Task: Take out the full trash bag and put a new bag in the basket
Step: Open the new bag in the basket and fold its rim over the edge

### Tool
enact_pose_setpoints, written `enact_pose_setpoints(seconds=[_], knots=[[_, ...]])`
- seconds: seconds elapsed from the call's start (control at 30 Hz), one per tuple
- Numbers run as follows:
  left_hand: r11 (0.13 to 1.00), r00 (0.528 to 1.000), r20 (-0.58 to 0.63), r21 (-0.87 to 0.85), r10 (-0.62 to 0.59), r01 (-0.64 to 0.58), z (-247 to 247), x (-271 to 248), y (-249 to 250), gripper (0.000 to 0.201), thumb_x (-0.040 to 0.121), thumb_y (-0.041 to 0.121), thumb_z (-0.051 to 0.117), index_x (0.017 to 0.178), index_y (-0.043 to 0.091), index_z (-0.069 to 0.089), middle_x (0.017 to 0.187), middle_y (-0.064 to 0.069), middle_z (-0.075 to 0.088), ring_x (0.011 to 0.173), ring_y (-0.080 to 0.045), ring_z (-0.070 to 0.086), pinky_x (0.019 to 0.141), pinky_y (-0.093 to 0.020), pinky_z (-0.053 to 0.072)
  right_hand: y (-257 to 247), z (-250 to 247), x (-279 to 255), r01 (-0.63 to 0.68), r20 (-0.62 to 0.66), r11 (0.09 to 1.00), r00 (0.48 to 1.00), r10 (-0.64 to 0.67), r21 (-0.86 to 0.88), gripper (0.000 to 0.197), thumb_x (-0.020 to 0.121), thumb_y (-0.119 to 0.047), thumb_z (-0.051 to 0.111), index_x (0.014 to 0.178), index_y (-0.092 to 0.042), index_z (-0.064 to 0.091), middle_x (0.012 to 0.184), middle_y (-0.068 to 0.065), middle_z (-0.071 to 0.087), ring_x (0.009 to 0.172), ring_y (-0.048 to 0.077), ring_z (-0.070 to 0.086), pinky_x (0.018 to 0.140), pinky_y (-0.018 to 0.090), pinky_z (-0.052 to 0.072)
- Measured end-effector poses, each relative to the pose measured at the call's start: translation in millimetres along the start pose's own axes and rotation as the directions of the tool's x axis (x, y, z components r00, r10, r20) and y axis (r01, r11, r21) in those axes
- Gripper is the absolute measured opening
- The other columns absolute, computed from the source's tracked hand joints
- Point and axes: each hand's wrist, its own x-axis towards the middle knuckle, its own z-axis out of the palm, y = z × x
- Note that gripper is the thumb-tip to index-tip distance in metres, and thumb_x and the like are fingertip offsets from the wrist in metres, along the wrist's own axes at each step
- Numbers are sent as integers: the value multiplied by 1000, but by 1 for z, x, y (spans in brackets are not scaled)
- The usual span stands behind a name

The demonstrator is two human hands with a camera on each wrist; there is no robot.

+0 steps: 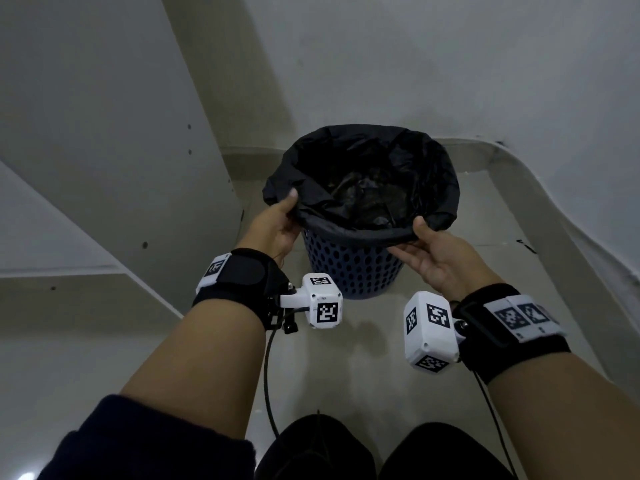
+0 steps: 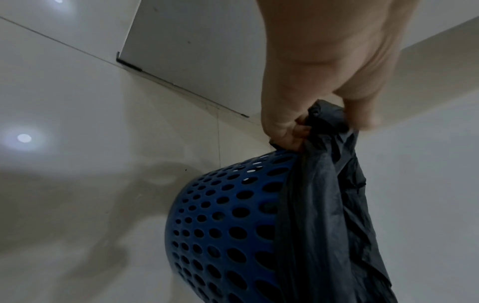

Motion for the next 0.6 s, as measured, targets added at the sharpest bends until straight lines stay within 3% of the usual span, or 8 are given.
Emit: enact_pose_setpoints(seconds=[0.07,0.13,0.27,0.37,0.43,0.53,0.6], knots=[[1000,1000,-2,-16,-4,3,0,3,0,39,101,13,48,138,2,46,135,-10,55,128,-27,52,89,-33,48,0,0,-1,0,-2,1000,1000,0,-1,14,99,-16,49,102,-4,54,101,17,64,90,30,64,63,43,60],[996,999,-36,-85,-24,21,-2,11,-2,38,104,17,43,139,4,45,137,-13,53,128,-29,51,87,-38,48,1,-1,-2,-1,0,1000,1000,1,10,15,99,-15,49,105,-2,54,105,18,63,91,31,64,66,44,60],[984,996,-88,-179,-23,7,-5,17,-11,44,107,28,28,142,4,43,143,-16,49,131,-33,48,105,-42,44,2,-5,-4,2,14,1000,1000,-2,12,15,98,-15,50,105,-2,54,107,19,62,92,31,64,68,46,60],[974,998,-68,-227,16,-31,-3,13,-14,48,104,38,35,134,4,51,125,-11,59,115,-26,59,93,-35,52,5,-3,-5,0,28,1000,1000,0,23,26,98,-15,50,120,-1,51,105,18,62,91,30,63,62,40,61],[992,1000,-23,-126,12,-14,0,2,-12,46,100,46,44,127,11,57,114,-2,62,102,-17,60,83,-31,52,7,2,-5,3,22,1000,1000,-3,26,29,98,-15,51,125,-2,50,103,17,62,88,30,63,61,40,60],[999,1000,-1,47,-13,13,6,-11,-20,38,91,37,65,123,16,61,113,3,67,105,-13,60,88,-30,49,9,6,-3,11,0,999,1000,-11,41,32,97,-14,52,127,-2,49,102,17,63,87,30,63,61,41,60],[996,999,-12,87,-35,35,13,-15,-28,25,89,24,69,110,12,63,97,1,67,94,-14,62,85,-29,52,8,6,-3,13,1,999,1000,-13,48,32,97,-14,52,127,-2,49,100,16,63,87,29,64,61,40,61]])
